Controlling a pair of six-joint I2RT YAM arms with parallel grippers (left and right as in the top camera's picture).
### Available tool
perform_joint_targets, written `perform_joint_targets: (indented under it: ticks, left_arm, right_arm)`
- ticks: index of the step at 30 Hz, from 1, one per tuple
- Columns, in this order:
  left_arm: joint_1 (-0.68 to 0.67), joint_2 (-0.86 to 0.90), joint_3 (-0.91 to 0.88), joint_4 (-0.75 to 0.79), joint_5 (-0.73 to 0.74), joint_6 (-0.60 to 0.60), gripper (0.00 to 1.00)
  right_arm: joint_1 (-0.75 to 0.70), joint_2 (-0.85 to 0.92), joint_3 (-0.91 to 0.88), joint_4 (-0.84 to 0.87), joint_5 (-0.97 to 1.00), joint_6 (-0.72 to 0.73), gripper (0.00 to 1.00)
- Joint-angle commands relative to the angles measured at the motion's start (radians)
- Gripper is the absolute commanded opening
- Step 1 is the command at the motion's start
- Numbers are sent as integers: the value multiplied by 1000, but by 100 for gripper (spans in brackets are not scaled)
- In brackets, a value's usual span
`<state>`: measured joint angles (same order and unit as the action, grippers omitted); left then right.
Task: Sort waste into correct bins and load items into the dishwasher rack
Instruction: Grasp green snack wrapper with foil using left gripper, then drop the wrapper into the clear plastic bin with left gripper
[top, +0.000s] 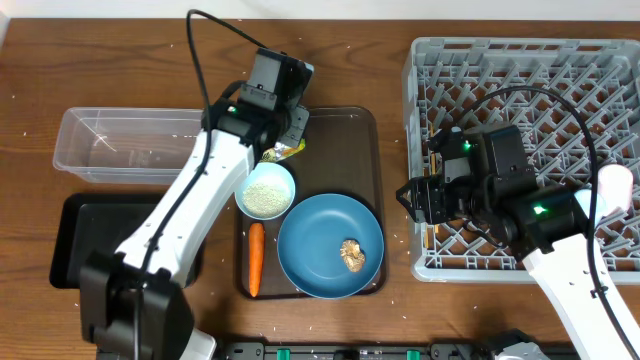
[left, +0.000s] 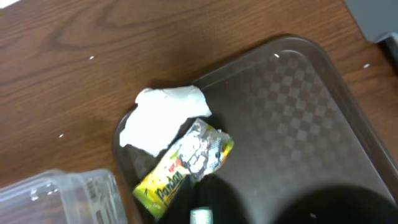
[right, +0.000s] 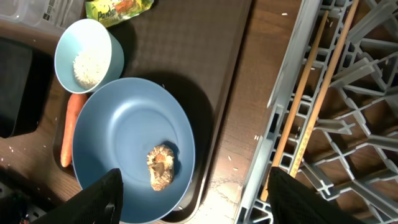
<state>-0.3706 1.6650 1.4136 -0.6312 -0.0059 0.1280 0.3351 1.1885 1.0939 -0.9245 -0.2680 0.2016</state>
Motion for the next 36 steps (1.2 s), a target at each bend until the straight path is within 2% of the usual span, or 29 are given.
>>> perform_joint_targets:
  ticks: [1, 4, 8, 11, 16, 17, 19, 20, 22, 30, 36]
  left_arm:
    - [-6, 24, -6, -15, 30, -35, 27]
    - [-9, 97, -7, -15, 39, -31, 37]
    - [-8, 198, -7, -14, 39, -27, 41]
    - [-8, 261, -7, 11, 39, -27, 55]
    - [-6, 315, -7, 27, 15, -27, 57]
    - [-7, 322, -7, 28, 16, -27, 57]
    - [-7, 327, -7, 32, 16, -27, 47]
    - [-7, 327, -7, 36, 16, -27, 36]
    - [-7, 322, -5, 41, 16, -27, 7]
    - [-7, 171, 60, -19, 11, -27, 6]
    - [-4, -13, 60, -85, -166, -18, 6]
  right_arm:
    - [10, 0, 5, 0, 10, 11, 68]
    - [11, 1, 5, 0, 10, 11, 69]
    - [11, 1, 5, -16, 10, 11, 70]
    - [11, 1, 5, -24, 10, 11, 70]
    - [11, 1, 5, -24, 10, 11, 70]
    - [11, 1, 5, -26, 10, 11, 70]
    - [11, 1, 5, -27, 10, 11, 70]
    - [11, 1, 5, -26, 10, 11, 70]
    - [11, 1, 5, -27, 10, 11, 70]
    - [10, 1, 5, -29, 11, 10, 70]
    - [10, 1, 5, -19, 32, 3, 71]
